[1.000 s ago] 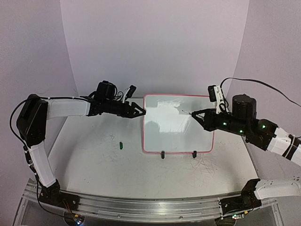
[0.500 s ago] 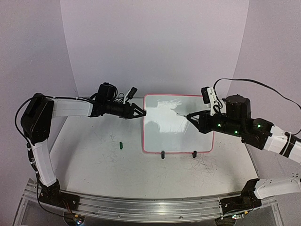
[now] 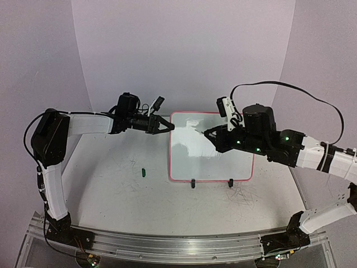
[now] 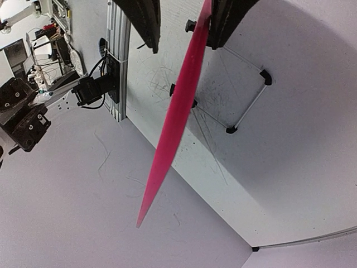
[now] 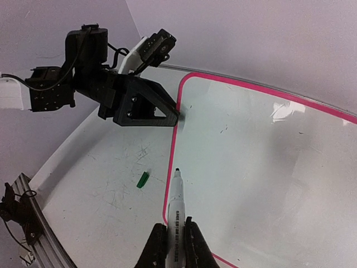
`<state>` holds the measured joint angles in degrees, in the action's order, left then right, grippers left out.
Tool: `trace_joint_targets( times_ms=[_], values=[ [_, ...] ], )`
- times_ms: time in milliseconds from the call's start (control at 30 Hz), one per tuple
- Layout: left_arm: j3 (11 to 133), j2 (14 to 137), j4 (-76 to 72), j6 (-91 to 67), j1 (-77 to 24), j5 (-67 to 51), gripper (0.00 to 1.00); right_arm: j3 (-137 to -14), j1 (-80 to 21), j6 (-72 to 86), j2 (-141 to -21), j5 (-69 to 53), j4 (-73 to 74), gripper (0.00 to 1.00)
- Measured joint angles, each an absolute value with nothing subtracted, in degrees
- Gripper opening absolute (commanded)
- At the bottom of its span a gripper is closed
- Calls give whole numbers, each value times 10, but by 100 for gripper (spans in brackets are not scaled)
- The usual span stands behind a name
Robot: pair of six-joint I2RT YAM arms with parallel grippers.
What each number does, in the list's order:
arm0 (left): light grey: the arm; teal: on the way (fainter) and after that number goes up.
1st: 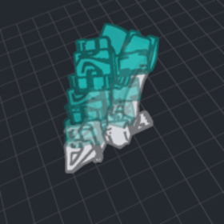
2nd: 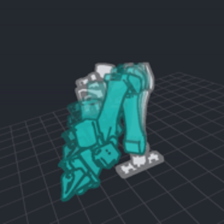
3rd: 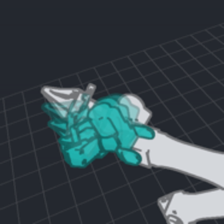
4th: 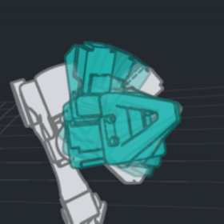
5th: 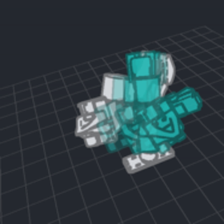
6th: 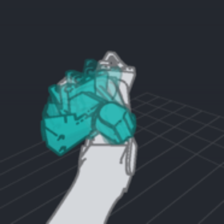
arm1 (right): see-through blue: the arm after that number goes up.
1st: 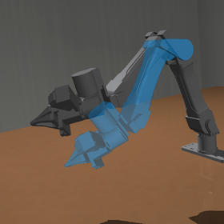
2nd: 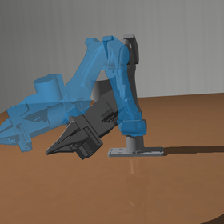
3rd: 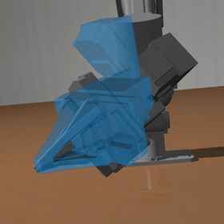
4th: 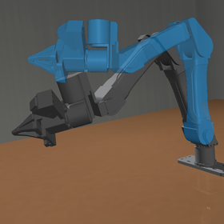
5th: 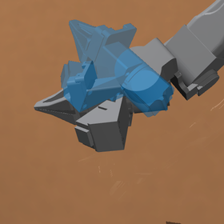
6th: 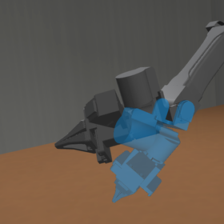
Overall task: Write a sentence on the whiteboard
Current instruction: Hold the whiteboard at the center of the board.
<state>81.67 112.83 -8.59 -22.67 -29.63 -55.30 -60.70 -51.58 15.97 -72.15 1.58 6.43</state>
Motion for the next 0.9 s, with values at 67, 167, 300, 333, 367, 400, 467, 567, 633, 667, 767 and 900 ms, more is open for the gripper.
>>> trace_joint_targets(
  times_ms=[67, 167, 300, 333, 367, 400, 467, 567, 633, 667, 767, 900],
  values=[
    [817, 1128, -87, -225, -296, -559, 25, -621, -523, 157, -743, 29, 64, 0],
    [817, 1129, -91, -223, -296, -568, 20, -639, -529, 155, -769, 46, 65, 0],
    [817, 1129, -93, -221, -294, -573, 16, -670, -538, 150, -802, 73, 67, 0],
    [817, 1129, -93, -220, -294, -574, 14, -679, -541, 148, -810, 82, 68, 0],
    [817, 1129, -94, -219, -294, -574, 12, -689, -544, 148, -819, 89, 69, 0],
    [817, 1129, -95, -216, -294, -575, 11, -699, -547, 147, -827, 97, 70, 0],
    [817, 1130, -96, -211, -294, -575, 8, -715, -553, 146, -842, 112, 69, 0],
    [816, 1130, -101, -193, -293, -574, 4, -732, -561, 143, -861, 134, 72, 0],
    [816, 1130, -102, -184, -293, -575, 3, -743, -567, 141, -873, 147, 74, 0],
    [815, 1130, -102, -179, -293, -575, 2, -748, -569, 140, -880, 154, 75, 0],
    [808, 1130, -107, -169, -293, -575, 1, -762, -577, 135, -896, 165, 77, 0],
    [794, 1130, -115, -153, -290, -574, 0, -768, -587, 133, -908, 170, 79, 0]
  ],
)
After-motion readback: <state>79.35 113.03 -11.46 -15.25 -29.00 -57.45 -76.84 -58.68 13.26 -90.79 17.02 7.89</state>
